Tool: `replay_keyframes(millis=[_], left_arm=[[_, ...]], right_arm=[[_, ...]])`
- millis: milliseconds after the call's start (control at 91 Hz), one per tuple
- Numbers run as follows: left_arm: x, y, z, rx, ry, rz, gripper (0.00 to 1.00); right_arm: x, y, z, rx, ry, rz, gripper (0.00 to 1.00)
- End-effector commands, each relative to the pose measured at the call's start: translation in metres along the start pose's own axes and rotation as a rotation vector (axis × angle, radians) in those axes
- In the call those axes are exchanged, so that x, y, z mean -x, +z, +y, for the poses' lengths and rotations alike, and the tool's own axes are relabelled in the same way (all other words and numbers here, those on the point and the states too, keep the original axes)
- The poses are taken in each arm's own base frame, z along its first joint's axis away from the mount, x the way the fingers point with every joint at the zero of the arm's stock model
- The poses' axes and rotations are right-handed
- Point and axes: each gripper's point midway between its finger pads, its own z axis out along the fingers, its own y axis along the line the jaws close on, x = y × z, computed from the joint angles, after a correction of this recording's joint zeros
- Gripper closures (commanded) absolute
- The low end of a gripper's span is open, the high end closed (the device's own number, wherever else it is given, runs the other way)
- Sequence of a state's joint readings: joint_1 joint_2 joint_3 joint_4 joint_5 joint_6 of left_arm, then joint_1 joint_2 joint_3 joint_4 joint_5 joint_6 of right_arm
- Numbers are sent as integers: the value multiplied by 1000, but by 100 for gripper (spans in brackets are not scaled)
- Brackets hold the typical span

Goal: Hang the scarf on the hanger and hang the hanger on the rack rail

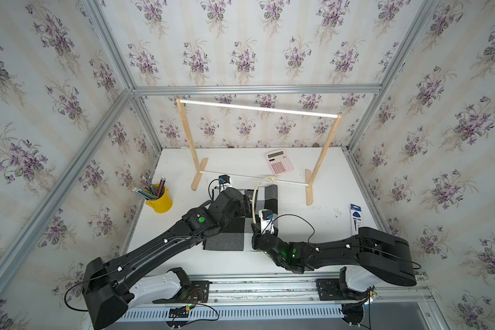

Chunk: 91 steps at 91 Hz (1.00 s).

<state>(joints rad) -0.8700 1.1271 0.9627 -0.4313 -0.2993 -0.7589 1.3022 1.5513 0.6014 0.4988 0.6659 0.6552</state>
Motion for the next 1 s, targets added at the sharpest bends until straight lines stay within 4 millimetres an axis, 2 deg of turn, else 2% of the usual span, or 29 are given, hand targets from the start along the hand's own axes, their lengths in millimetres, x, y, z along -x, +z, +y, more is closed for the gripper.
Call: replay_keyframes(millis=[0, 99, 231, 286, 352, 440, 582, 681, 813, 989], left_arm=[[7, -9, -5, -44, 1, -30, 25], [14, -21, 16, 16, -19, -103, 27], [20, -38, 56, 151, -65, -175, 29], [18, -40, 69, 178, -88, -178, 30], [14, -36, 74, 175, -110, -165, 31], [6, -23, 70, 142, -116, -129, 35], [-8, 6, 46, 49, -102, -49, 44], [-18, 25, 33, -11, -105, -12, 56], [-25, 40, 21, -84, -119, 5, 63], [-37, 56, 0, -202, -143, 47, 61]], right_arm=[[14, -2, 0, -4, 29, -54, 100], [13, -2, -1, -6, 31, -52, 100], [15, -7, -4, -6, 43, -54, 100], [17, -11, -6, 0, 56, -60, 100], [22, -16, -8, 11, 76, -70, 100], [27, -25, -14, 27, 113, -84, 100], [37, -38, -29, 52, 201, -105, 100], [42, -45, -40, 76, 266, -123, 100], [43, -48, -50, 123, 345, -131, 100], [39, -47, -57, 177, 413, -131, 100]])
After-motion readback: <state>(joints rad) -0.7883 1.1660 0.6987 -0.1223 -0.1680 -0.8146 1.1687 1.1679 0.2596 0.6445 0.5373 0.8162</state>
